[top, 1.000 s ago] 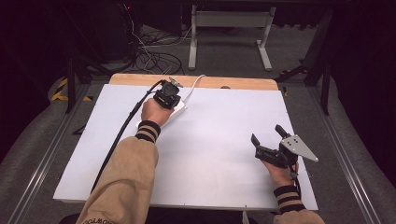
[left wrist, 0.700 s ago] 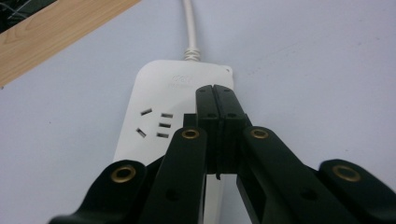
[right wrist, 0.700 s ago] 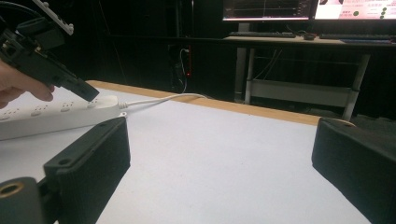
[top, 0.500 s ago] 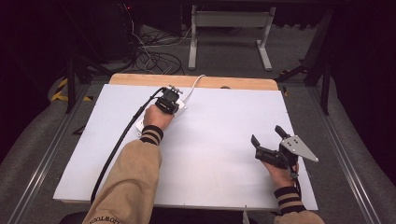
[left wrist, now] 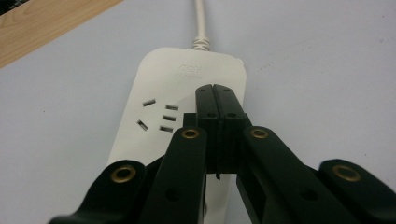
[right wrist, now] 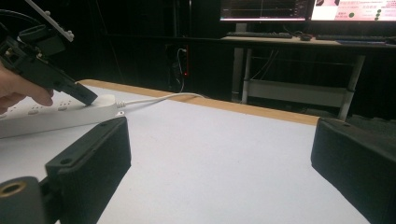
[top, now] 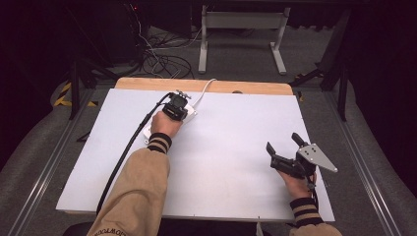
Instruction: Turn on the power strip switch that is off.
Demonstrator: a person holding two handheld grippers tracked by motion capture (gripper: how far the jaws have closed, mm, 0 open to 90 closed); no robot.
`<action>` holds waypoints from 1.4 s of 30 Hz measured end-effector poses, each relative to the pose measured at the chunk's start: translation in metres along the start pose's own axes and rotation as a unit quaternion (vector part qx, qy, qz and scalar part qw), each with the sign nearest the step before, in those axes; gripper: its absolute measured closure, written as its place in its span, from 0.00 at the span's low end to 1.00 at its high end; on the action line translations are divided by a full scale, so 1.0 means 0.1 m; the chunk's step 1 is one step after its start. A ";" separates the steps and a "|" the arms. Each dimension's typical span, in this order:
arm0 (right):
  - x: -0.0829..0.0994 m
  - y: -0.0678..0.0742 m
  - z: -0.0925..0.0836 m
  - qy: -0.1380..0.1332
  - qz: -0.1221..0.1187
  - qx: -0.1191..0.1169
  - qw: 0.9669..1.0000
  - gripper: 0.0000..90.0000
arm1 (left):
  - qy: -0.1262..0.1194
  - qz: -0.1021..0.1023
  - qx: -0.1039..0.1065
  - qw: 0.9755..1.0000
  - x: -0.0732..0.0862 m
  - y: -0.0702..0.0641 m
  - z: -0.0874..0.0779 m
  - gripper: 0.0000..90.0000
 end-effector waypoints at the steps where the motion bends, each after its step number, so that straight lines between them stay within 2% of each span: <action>1: 0.00 0.00 0.00 0.000 0.000 0.000 1.000 0.06 | 0.000 -0.002 0.002 1.000 0.00 0.00 0.00 1.00; 8: 0.00 0.00 0.00 -0.001 0.001 0.000 1.000 0.06 | -0.006 -0.011 0.010 1.000 -0.01 -0.04 0.04 1.00; 10: -0.01 -0.01 0.00 -0.002 0.002 0.001 1.000 0.06 | -0.005 -0.003 -0.002 1.000 -0.02 -0.03 0.04 1.00; 19: -0.02 -0.01 -0.01 -0.004 0.003 0.002 1.000 0.06 | -0.012 -0.009 -0.003 1.000 -0.01 -0.03 0.04 1.00; 24: -0.02 -0.02 -0.02 -0.003 0.003 0.004 1.000 0.06 | -0.035 -0.029 0.018 0.999 0.02 -0.02 0.03 1.00; 29: -0.01 -0.04 -0.03 -0.002 0.003 0.007 1.000 0.06 | -0.035 -0.023 0.009 0.999 0.02 -0.02 0.02 1.00; 31: -0.01 -0.03 -0.03 -0.002 0.002 0.006 1.000 0.06 | -0.035 -0.027 0.008 0.999 0.02 -0.02 0.02 1.00; 34: -0.01 -0.02 -0.03 -0.002 0.000 0.004 1.000 0.07 | -0.033 -0.038 0.020 0.999 0.03 -0.01 0.02 1.00; 36: -0.01 -0.02 -0.03 -0.002 0.000 0.004 1.000 0.07 | -0.032 -0.034 0.019 0.999 0.04 0.00 0.01 1.00; 40: -0.01 -0.03 -0.04 -0.002 0.002 0.006 1.000 0.07 | -0.033 -0.040 0.013 0.999 0.04 -0.01 0.02 1.00; 42: -0.02 -0.03 -0.04 -0.003 0.002 0.006 1.000 0.07 | -0.030 -0.041 0.016 0.999 0.04 -0.01 0.02 1.00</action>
Point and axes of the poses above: each handheld gripper's, and its own axes: z roughly forward along the jaws, x roughly out of its underside, y roughly to its left, the point moved 9 cm from there along z, roughly forward along the jaws, and after that the axes turned 10 degrees about x, right-handed, at the moved point
